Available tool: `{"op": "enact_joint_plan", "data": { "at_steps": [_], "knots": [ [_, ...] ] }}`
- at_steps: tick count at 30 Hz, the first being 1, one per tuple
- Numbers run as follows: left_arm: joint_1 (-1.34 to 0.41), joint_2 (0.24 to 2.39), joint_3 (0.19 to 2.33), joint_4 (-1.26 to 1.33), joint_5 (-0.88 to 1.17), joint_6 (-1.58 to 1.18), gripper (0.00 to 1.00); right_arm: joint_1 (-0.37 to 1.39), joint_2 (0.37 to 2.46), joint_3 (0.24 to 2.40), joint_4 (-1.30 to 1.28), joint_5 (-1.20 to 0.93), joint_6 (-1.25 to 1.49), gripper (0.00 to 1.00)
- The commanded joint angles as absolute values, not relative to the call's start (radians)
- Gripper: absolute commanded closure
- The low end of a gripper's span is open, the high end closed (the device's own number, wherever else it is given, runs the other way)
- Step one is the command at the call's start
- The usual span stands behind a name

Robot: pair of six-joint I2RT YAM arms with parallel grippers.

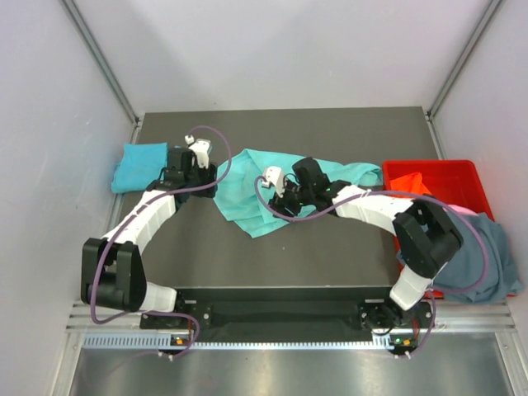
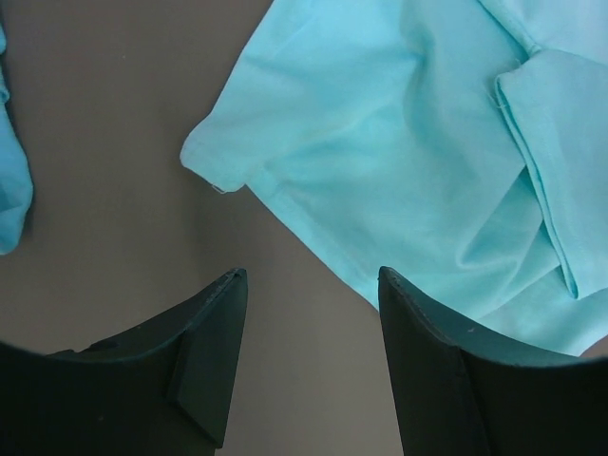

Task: Fold and stack the t-shirts
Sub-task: Flatten the tshirt out

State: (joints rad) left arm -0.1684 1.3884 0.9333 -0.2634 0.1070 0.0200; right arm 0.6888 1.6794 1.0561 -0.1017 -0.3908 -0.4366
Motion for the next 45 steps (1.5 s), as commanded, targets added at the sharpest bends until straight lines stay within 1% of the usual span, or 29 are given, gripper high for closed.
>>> {"op": "enact_joint_plan", "data": {
  "at_steps": [1,9,17,24,33,40,43,45],
  "knots": [
    [-0.156,1.384,0.974,-0.221,0.072,0.003,0.38,0.727,1.709,1.12,-0.091,-0.422,-0.46,0.41],
    [-0.129,1.378,0.979,-0.216,0.078,0.002,0.38,0.802,1.766,1.118,-0.078,-0.42,-0.453,0.43],
    [-0.107,1.345,0.953,-0.213,0.094,-0.029,0.38,0.853,1.847,1.147,-0.038,-0.316,-0.454,0.46],
    [-0.092,1.313,0.927,-0.204,0.106,-0.028,0.37,0.857,1.858,1.144,0.032,-0.247,-0.428,0.49],
    [-0.086,1.316,0.926,-0.201,0.13,-0.034,0.37,0.853,1.844,1.135,0.066,-0.27,-0.4,0.51],
    [-0.077,1.305,0.916,-0.198,0.132,-0.035,0.37,0.819,1.807,1.117,0.107,-0.356,-0.341,0.51],
    [-0.075,1.307,0.913,-0.196,0.14,-0.037,0.37,0.816,1.818,1.127,0.097,-0.345,-0.344,0.52],
    [-0.075,1.308,0.914,-0.196,0.143,-0.038,0.37,0.804,1.816,1.126,0.11,-0.35,-0.318,0.53]
  ]
}}
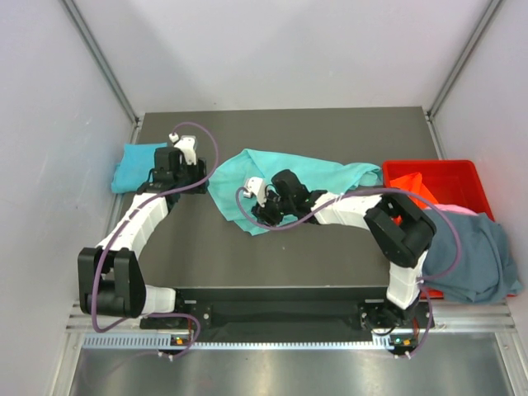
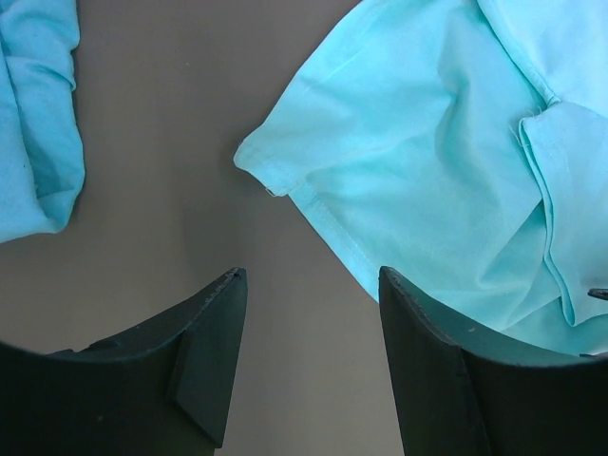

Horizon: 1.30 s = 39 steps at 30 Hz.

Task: Fold and stack the t-shirts
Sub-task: Flatten the tshirt out

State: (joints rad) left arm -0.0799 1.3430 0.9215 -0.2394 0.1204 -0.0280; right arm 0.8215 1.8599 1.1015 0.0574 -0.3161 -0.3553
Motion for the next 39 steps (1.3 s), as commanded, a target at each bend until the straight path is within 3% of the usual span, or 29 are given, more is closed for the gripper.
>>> {"op": "enact_joint_plan", "data": {
  "at_steps": [1,9,32,35,39],
  "knots": [
    [-0.074,1.308,0.914,-0.195,0.144,-0.04,0.37,0.775,1.81,1.121,0.121,-0.401,-0.299,0.54],
    [-0.072,1.31,0.91,-0.19,0.15,-0.044,0.37,0.764,1.888,1.186,0.075,-0.284,-0.327,0.55],
    [-0.058,1.304,0.896,-0.179,0.167,-0.051,0.37,0.864,1.937,1.177,0.043,-0.246,-0.339,0.57],
    [-0.057,1.295,0.894,-0.179,0.164,-0.049,0.37,0.868,1.96,1.193,0.038,-0.181,-0.336,0.64],
    [-0.054,1.289,0.885,-0.175,0.166,-0.049,0.37,0.867,1.948,1.189,0.04,-0.108,-0.342,0.9]
  ]
}}
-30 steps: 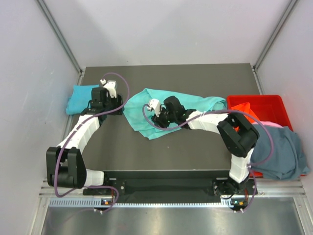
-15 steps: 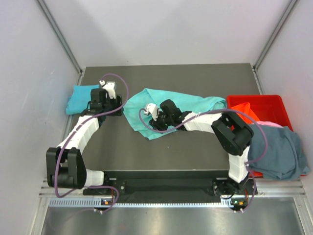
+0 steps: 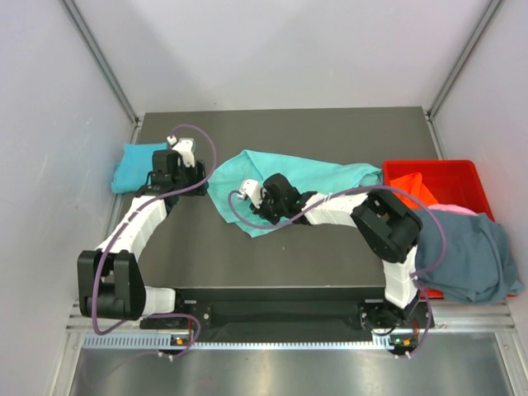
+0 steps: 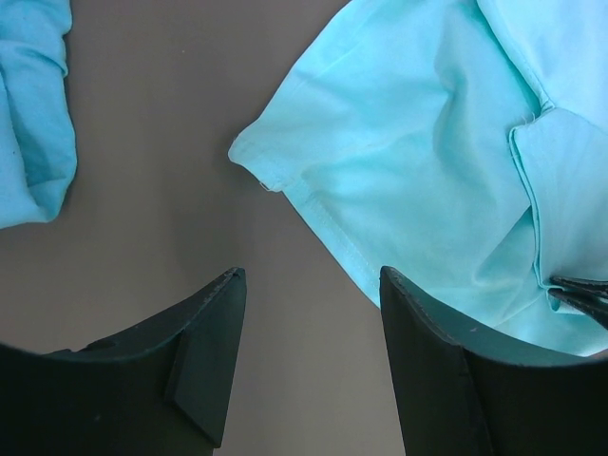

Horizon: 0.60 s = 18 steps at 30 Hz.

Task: Fold and stack the t-shirts
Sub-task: Flatten the tshirt out

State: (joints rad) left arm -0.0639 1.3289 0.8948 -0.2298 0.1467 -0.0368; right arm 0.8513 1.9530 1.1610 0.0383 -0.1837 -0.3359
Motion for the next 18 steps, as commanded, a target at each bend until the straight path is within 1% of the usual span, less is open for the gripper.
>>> {"op": "enact_joint_plan", "data": {
  "at_steps": [1,2,4,9,12,18],
  "knots": [
    [-0.052,1.287,0.884,-0.175,0.166,-0.049,0.37,0.867,1.939,1.184,0.041,-0.086,-0.347,0.93],
    [-0.052,1.287,0.885,-0.175,0.167,-0.049,0.37,0.867,1.925,1.177,0.047,-0.075,-0.351,0.97],
    [-0.052,1.293,0.884,-0.172,0.169,-0.049,0.37,0.868,1.878,1.164,0.055,-0.038,-0.368,1.0],
    [-0.052,1.324,0.884,-0.161,0.169,-0.048,0.37,0.864,1.717,1.137,0.063,0.035,-0.419,1.0],
    [-0.052,1.379,0.911,-0.167,0.167,-0.049,0.37,0.861,1.633,1.126,0.066,0.06,-0.446,1.0],
    [-0.051,1.543,1.046,-0.216,0.129,-0.055,0.36,0.798,1.582,1.189,0.023,0.089,-0.462,1.0]
  ]
}}
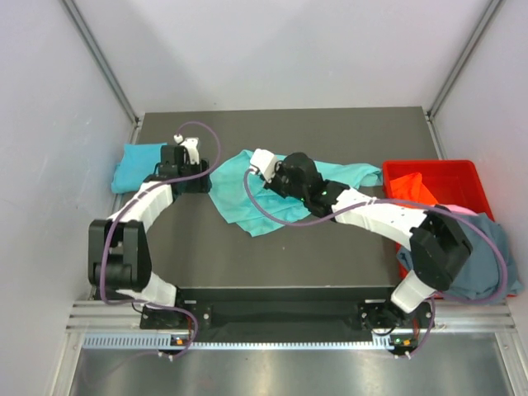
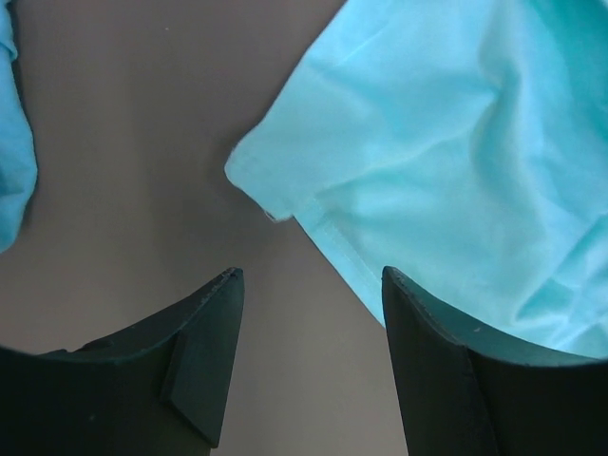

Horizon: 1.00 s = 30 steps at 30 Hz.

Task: Fold and stack the t-shirts
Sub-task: Flatten the tshirt out

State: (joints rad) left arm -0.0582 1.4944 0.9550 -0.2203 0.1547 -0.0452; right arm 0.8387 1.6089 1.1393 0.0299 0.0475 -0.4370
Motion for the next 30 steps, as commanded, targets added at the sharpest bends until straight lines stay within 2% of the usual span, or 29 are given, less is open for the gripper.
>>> {"op": "enact_joint_plan", "data": {
  "at_steps": [1,5,11,16,24,30],
  "knots": [
    [-0.049,1.596,1.074,-0.231,0.118,-0.054,0.35,0.786,1.575,1.198,0.017,0.089,-0.462,1.0],
    [-0.032,1.748,1.266,-0.342,0.101,-0.063,0.33,0.726,1.539,1.27,-0.029,0.084,-0.45,1.0],
    [-0.008,1.885,1.37,-0.359,0.121,-0.092,0.34,0.667,1.491,1.286,-0.049,0.074,-0.439,1.0],
    [0.018,1.934,1.39,-0.38,0.136,-0.106,0.37,0.634,1.467,1.281,-0.057,0.064,-0.426,1.0],
    [0.041,1.891,1.307,-0.359,0.253,-0.107,0.43,0.559,1.451,1.328,-0.08,0.043,-0.399,1.0],
    [0.043,1.945,1.371,-0.399,0.345,-0.124,0.49,0.522,1.445,1.35,-0.087,0.026,-0.38,1.0]
  ]
}}
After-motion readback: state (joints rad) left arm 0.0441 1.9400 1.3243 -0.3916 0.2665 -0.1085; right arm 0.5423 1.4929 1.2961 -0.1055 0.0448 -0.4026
